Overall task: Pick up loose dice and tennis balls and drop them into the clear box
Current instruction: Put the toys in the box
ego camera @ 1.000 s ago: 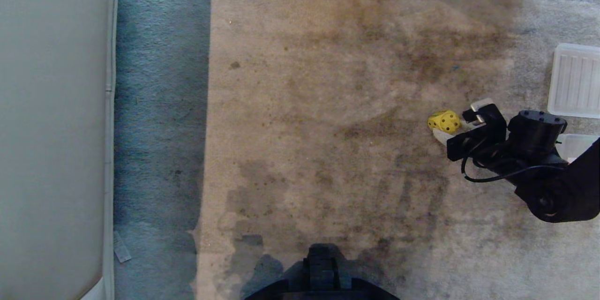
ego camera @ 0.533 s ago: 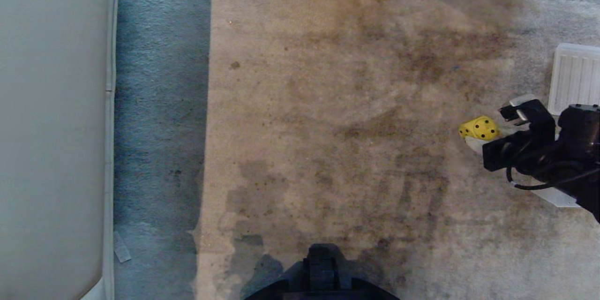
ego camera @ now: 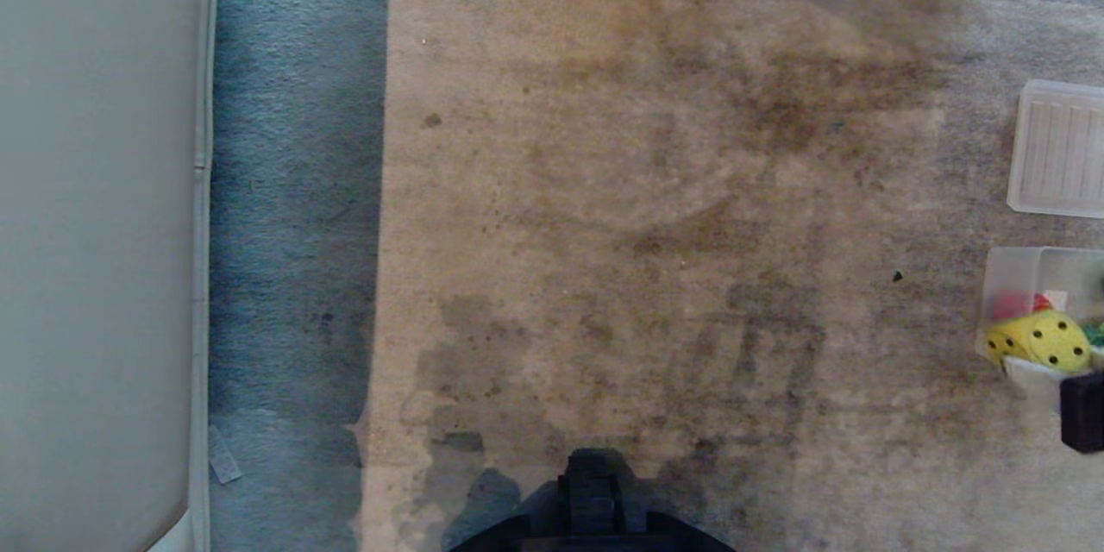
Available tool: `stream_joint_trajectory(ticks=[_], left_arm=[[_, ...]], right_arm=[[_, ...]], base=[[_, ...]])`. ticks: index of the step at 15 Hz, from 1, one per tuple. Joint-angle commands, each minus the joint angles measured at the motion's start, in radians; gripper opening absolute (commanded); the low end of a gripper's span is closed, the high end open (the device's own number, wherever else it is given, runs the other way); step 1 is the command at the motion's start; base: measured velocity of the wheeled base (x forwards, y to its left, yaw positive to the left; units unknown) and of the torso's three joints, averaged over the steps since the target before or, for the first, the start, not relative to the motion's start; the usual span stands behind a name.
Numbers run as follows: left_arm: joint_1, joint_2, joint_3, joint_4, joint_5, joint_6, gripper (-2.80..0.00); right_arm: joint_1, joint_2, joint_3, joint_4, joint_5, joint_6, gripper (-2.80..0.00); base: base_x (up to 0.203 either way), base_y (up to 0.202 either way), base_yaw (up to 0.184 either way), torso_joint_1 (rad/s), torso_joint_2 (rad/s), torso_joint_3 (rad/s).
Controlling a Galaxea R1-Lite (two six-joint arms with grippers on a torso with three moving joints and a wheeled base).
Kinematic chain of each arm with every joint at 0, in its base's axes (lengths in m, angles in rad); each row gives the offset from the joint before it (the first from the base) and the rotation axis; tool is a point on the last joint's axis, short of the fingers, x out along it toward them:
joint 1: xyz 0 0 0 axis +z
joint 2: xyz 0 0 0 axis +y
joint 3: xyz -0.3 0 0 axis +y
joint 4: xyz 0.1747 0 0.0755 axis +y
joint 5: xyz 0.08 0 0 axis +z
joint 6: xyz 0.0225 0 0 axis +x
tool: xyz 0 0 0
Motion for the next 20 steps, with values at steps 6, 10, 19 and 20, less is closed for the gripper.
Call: stream_joint_trajectory(ticks=[6,10,19,20], left_arm=[[0.0,0.0,0.0,0.0,0.0,-0.001,-2.8],[0.0,0.0,0.001,0.0,0.0,-0.001,-2.8],[0.0,0.0,0.001,0.0,0.0,-0.001,-2.8],[-0.001,0.0,0.001,0.0,0.0,-0.001,-2.8]], right_arm=[[0.016,-0.728,0.251,0.363,-0.007,0.06,-2.8],[0.088,-0.787,0.319,0.375,0.002,0.093,-2.8],[0.155,-1.058,0.317,0.388,0.02,0.104,-2.8],[0.155,-1.058,0.317,0.388,0.02,0.105,-2.8]], base=[[0.0,0.0,0.0,0.0,0.0,0.0],[0.0,0.0,0.0,0.0,0.0,0.0],[0.0,0.0,0.0,0.0,0.0,0.0],[0.0,0.0,0.0,0.0,0.0,0.0]])
